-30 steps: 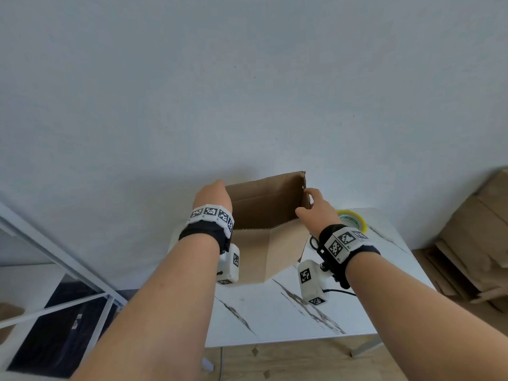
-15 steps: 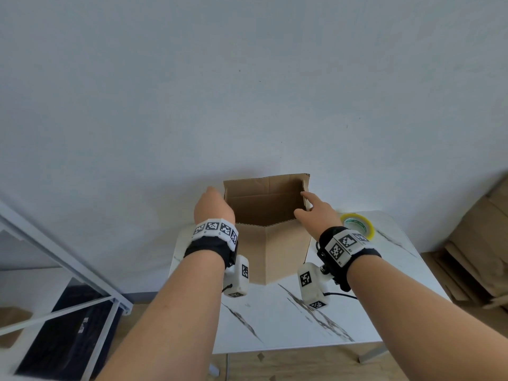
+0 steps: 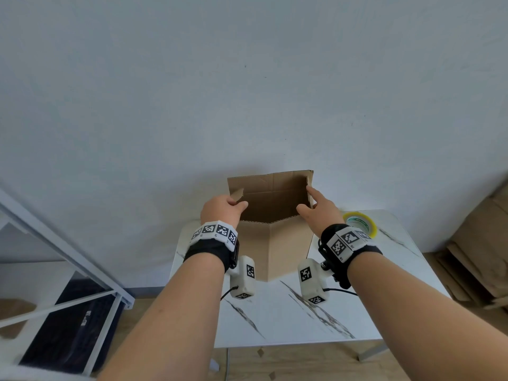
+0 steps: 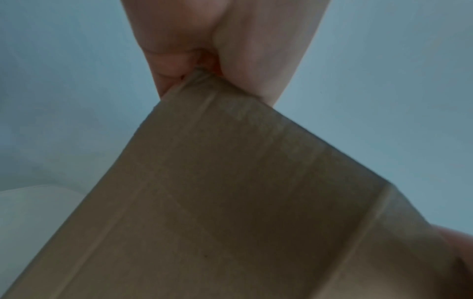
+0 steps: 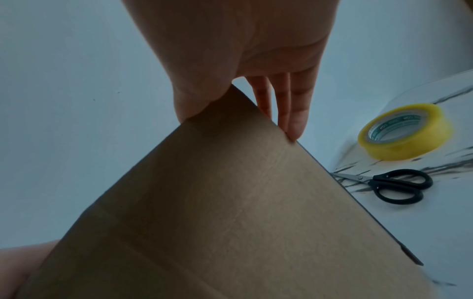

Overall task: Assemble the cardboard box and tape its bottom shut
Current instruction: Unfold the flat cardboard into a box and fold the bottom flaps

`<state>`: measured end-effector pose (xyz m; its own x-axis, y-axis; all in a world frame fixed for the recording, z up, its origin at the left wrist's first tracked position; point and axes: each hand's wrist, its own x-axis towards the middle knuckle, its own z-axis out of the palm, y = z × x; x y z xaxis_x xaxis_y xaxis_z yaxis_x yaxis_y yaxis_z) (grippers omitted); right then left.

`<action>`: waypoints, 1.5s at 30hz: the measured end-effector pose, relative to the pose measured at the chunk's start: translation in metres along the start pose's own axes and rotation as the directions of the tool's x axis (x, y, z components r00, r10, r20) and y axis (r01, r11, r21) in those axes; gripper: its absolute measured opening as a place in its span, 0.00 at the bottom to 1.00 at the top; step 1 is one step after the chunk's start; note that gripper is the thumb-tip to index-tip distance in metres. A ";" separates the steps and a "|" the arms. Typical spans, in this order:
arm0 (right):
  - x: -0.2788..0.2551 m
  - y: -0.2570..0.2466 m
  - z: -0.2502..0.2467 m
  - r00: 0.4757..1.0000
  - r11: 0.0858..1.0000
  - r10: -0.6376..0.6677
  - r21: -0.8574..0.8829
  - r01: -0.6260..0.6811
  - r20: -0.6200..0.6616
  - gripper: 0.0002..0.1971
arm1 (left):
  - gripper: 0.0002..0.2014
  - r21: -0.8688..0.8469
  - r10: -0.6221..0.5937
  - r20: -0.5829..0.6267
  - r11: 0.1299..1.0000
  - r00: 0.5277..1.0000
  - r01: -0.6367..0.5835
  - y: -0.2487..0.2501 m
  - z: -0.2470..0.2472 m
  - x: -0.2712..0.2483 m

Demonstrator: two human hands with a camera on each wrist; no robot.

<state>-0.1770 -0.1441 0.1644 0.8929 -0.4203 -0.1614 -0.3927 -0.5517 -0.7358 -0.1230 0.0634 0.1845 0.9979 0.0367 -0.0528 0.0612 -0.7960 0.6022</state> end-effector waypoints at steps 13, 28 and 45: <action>-0.008 0.000 -0.003 0.997 1.000 -0.009 0.003 0.009 0.073 0.19 | 0.18 -0.046 -0.131 0.189 0.989 0.973 0.142 -0.007 0.001 -0.002; -0.014 0.009 -0.011 0.988 0.998 0.055 0.003 -0.056 0.142 0.22 | 0.17 -0.299 -0.109 0.212 0.939 0.971 0.171 -0.016 0.004 -0.007; -0.024 0.031 0.003 0.992 0.961 -0.028 0.276 -0.008 0.127 0.31 | 0.32 -0.197 0.000 0.311 0.978 0.951 0.065 -0.030 -0.013 -0.019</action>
<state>-0.2104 -0.1490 0.1436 0.9242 -0.3100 -0.2229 -0.3241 -0.3281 -0.8873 -0.1433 0.0947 0.1775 0.9423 -0.1525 -0.2979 0.1283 -0.6576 0.7424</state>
